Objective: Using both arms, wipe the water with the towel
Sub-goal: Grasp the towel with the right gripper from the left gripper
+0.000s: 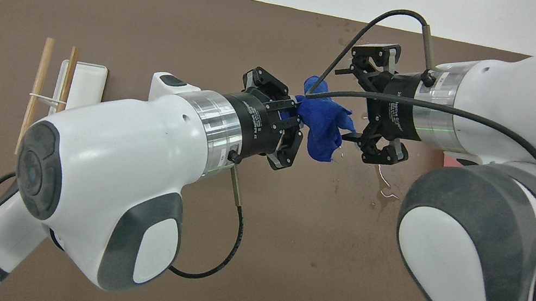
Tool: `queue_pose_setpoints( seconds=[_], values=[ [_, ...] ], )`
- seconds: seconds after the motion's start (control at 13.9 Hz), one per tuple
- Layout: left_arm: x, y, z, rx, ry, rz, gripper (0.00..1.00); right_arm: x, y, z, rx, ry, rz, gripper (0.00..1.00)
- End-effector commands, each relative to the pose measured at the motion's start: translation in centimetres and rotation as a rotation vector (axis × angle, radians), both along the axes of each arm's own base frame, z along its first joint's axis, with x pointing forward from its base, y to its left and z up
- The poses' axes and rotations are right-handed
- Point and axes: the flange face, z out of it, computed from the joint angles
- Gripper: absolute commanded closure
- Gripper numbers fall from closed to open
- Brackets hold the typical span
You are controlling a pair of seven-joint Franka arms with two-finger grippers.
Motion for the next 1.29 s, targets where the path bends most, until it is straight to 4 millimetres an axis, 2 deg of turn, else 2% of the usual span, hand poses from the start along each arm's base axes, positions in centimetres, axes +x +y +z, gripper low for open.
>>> queue_pose_setpoints(
  seconds=[0.0,0.14,0.22,0.29,0.36,0.43,0.79,0.86,0.93,1.0,1.15,1.22],
  values=[
    [-1.2,-1.3,1.3,-0.038,-0.005,-0.002,1.00,-1.3,1.1,-0.8,0.009,0.013,0.016,0.00],
    [-1.4,-1.7,1.7,-0.050,-0.020,-0.003,1.00,-1.7,1.0,-1.1,0.003,0.020,0.020,0.03],
    [-1.5,-1.9,1.8,-0.051,-0.023,-0.006,1.00,-1.7,1.0,-1.2,0.002,0.023,0.021,0.13],
    [-1.6,-2.0,1.9,-0.052,-0.025,-0.011,1.00,-1.7,0.9,-1.2,-0.007,0.020,0.024,0.30],
    [-2.0,-2.4,1.8,-0.050,-0.023,-0.020,1.00,-1.8,0.8,-1.1,-0.015,0.016,0.042,0.60],
    [-2.0,-2.4,1.6,-0.046,-0.020,-0.021,1.00,-1.7,0.5,-1.1,-0.024,0.003,0.074,1.00],
    [-2.0,-2.3,1.5,-0.036,-0.033,-0.030,1.00,-1.6,-0.2,-0.7,-0.037,-0.014,0.111,1.00],
    [-1.7,-2.0,1.5,-0.035,-0.033,-0.026,0.89,-1.6,-0.3,-0.7,-0.043,-0.027,0.135,1.00],
    [-1.5,-1.8,1.6,-0.037,-0.032,-0.019,0.28,-1.5,-0.4,-0.6,-0.061,-0.053,0.164,1.00],
    [-1.3,-1.5,1.6,-0.033,-0.032,-0.014,0.00,-1.3,-0.5,-0.6,-0.084,-0.076,0.192,1.00],
    [0.0,0.0,1.5,-0.018,-0.042,0.003,0.00,-0.9,-0.8,-0.6,-0.142,-0.145,0.265,1.00],
    [0.7,0.9,1.5,-0.002,-0.060,-0.004,0.00,-0.3,-1.9,-0.8,-0.164,-0.187,0.294,1.00]
  ],
)
